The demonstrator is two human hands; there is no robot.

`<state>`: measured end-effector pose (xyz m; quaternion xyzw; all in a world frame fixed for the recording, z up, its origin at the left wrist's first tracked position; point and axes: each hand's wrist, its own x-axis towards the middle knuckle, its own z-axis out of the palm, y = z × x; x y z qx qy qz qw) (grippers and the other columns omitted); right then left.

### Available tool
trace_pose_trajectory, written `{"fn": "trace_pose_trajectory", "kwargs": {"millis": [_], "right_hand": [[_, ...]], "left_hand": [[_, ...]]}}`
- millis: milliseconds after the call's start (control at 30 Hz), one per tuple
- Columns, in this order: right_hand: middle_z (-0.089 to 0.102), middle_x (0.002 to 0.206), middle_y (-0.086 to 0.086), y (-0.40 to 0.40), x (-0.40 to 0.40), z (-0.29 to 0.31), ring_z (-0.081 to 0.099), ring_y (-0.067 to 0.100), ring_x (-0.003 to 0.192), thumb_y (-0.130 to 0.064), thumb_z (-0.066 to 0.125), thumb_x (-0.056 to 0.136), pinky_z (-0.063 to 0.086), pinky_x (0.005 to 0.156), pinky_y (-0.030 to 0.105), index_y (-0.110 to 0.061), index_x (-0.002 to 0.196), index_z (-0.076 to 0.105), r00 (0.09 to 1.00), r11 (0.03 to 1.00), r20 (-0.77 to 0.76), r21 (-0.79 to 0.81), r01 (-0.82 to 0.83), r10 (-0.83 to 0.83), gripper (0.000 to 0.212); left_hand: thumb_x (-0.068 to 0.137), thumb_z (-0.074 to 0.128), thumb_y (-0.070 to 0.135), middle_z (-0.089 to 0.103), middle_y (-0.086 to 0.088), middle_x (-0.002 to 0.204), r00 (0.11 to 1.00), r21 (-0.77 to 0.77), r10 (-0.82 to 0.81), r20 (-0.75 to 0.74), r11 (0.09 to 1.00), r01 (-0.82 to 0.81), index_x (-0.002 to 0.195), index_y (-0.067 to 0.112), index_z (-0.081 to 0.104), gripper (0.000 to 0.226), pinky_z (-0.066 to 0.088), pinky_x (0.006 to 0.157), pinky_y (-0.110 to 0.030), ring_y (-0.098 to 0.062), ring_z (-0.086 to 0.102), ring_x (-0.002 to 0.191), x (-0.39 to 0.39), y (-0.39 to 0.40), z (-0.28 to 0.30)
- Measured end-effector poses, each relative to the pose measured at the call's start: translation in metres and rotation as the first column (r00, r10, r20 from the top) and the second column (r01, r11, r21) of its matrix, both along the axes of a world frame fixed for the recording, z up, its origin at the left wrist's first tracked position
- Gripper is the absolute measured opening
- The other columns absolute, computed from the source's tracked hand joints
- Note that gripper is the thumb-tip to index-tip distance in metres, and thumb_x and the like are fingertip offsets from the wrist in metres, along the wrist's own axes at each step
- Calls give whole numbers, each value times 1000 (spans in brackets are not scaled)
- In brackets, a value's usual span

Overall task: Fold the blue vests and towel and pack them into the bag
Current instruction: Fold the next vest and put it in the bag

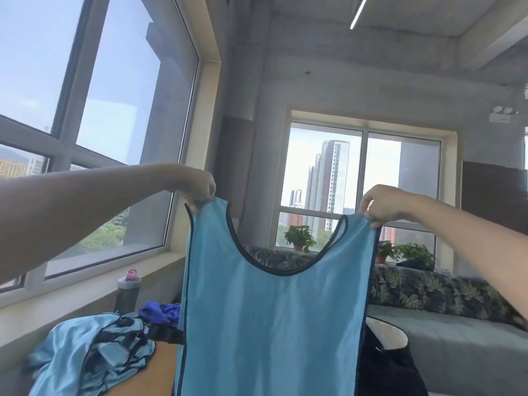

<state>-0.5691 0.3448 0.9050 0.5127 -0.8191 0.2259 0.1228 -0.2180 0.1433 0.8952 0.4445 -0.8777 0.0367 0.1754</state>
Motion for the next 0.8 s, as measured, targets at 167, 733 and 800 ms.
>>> {"fn": "trace_pose_trajectory", "kwargs": {"millis": [167,733,800], "right_hand": [[69,105,23,-22,-11,-58,63,30,77,0,50,94,48,62,35,3,97,67,963,997,-261,3,75,-71,18],[42,75,3,-85,-17,-204,47,22,66,16,50,84,34,53,33,-10,89,44,820,983,-568,104,149,-64,27],[40,80,1,-104,-26,-224,48,24,76,12,55,84,39,61,35,-14,91,38,807,981,-590,143,133,-23,32]], "left_hand": [[100,48,10,63,0,82,997,-236,16,72,972,2,90,13,59,15,54,80,-35,-22,61,82,-4,-16,-43],[105,39,2,50,1,69,999,-96,-28,-41,995,24,99,4,54,16,53,53,-31,-17,57,59,-32,-97,-192],[103,40,1,58,-5,69,1000,-112,-22,-21,994,19,91,8,50,17,59,59,-45,-23,63,58,-38,-123,-216]]}}
